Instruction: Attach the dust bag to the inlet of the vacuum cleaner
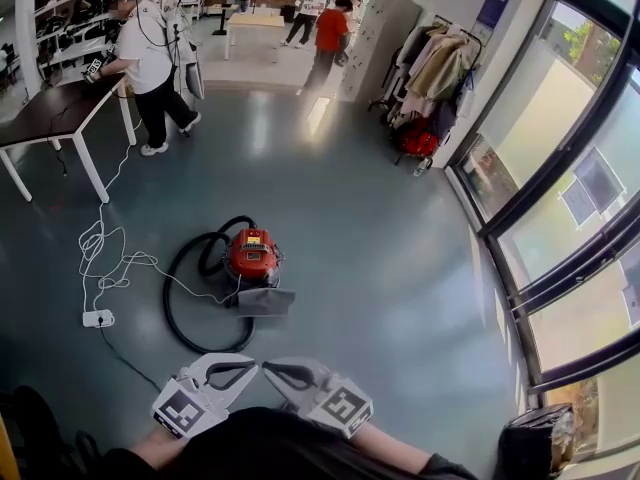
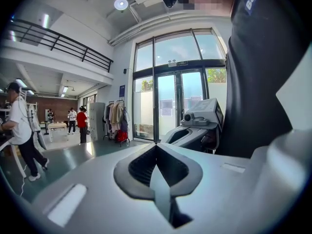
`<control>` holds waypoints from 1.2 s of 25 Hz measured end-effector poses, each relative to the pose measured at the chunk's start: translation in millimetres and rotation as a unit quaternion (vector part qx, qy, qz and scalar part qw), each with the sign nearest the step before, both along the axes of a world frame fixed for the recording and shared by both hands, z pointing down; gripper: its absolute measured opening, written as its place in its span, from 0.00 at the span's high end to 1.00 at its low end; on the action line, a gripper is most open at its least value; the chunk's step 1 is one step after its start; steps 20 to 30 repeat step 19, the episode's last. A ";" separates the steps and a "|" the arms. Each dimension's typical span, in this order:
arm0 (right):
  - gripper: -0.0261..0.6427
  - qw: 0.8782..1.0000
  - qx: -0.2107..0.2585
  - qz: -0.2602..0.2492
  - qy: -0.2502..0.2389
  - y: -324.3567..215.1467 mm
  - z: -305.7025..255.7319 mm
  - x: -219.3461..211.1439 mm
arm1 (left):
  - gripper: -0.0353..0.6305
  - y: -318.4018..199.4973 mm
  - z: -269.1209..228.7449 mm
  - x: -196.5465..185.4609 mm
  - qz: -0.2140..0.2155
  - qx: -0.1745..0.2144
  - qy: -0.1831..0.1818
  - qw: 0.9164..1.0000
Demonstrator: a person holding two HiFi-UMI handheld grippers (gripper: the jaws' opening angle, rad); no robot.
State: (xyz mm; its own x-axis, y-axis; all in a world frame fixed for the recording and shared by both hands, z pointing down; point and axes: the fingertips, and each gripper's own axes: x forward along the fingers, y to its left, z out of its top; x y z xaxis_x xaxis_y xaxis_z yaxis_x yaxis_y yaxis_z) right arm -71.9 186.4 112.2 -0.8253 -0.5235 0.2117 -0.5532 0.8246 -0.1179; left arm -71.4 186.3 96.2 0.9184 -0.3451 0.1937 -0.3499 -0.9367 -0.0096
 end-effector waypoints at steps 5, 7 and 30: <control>0.97 1.000 -0.004 -0.001 -0.003 5.5 3.3 2.2 | 0.92 8.4 0.7 4.5 0.003 -0.001 -0.005 1.000; 0.97 1.000 -0.003 -0.002 -0.003 6.9 2.9 0.0 | 0.92 10.7 1.1 2.9 0.003 0.000 -0.007 1.000; 0.97 1.000 -0.007 -0.003 0.002 9.9 3.8 -7.2 | 0.92 15.0 0.4 -2.8 0.006 0.000 -0.010 1.000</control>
